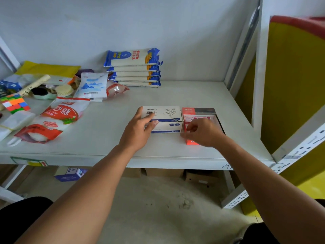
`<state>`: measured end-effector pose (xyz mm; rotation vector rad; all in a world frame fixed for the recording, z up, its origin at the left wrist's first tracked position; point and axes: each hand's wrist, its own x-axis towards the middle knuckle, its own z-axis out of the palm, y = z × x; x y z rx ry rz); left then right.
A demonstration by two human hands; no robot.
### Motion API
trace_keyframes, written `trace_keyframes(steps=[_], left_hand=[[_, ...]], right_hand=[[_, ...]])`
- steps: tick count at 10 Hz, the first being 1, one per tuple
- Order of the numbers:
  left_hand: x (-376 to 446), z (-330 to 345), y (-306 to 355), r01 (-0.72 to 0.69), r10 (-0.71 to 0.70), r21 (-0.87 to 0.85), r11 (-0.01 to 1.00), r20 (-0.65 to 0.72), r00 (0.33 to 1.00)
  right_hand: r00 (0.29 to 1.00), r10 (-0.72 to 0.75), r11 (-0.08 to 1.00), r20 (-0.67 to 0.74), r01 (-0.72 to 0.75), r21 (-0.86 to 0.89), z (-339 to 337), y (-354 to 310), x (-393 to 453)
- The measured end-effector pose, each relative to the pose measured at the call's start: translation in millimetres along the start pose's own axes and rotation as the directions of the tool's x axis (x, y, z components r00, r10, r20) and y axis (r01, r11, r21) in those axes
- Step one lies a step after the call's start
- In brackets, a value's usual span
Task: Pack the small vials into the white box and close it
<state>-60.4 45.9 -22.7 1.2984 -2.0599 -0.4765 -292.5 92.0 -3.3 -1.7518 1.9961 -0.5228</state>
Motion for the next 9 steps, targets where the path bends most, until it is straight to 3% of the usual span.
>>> trace_keyframes(steps=[3, 4, 5, 6, 7, 8, 9], left_hand=[[12.4, 3.5, -11.3, 0.027, -0.023, -0.056, 0.998, 0.071, 0.997], [12.3, 9.5, -7.5, 0.053, -0.051, -0.043, 0.998, 0.029, 0.998], [8.1, 10.4, -5.0, -0.086, 0.122, 0.174, 0.981, -0.207, 0.971], [-4.3, 10.1, 2.7, -0.243, 0.354, 0.333, 0.911, -0.328, 0.876], [-26.0, 18.8, 19.4, -0.337, 0.386, 0.278, 0.9, -0.145, 0.911], [-34.4, 28.7, 24.5, -0.326, 0.333, 0.215, 0.921, 0.005, 0.943], [-32.0, 29.9, 29.5, -0.319, 0.317, 0.221, 0.922, 0.044, 0.947]], right_hand=[[0.998, -0.022, 0.994, 0.062, 0.028, -0.105, 2.4, -10.4, -5.6], [0.997, -0.021, 0.993, 0.067, 0.029, -0.116, 2.3, -10.9, -4.0], [1.0, 0.011, 0.996, 0.004, -0.011, -0.086, 2.8, -10.0, -3.4], [0.995, 0.04, 0.999, -0.087, -0.043, -0.031, 2.9, -8.9, -2.6], [0.986, 0.028, 0.999, -0.167, -0.032, -0.018, 4.3, -9.8, -3.2], [0.973, -0.014, 1.0, -0.229, 0.01, -0.021, 5.6, -12.9, -6.1], [0.956, -0.064, 0.998, -0.287, 0.067, 0.0, 10.0, -13.7, -7.5]])
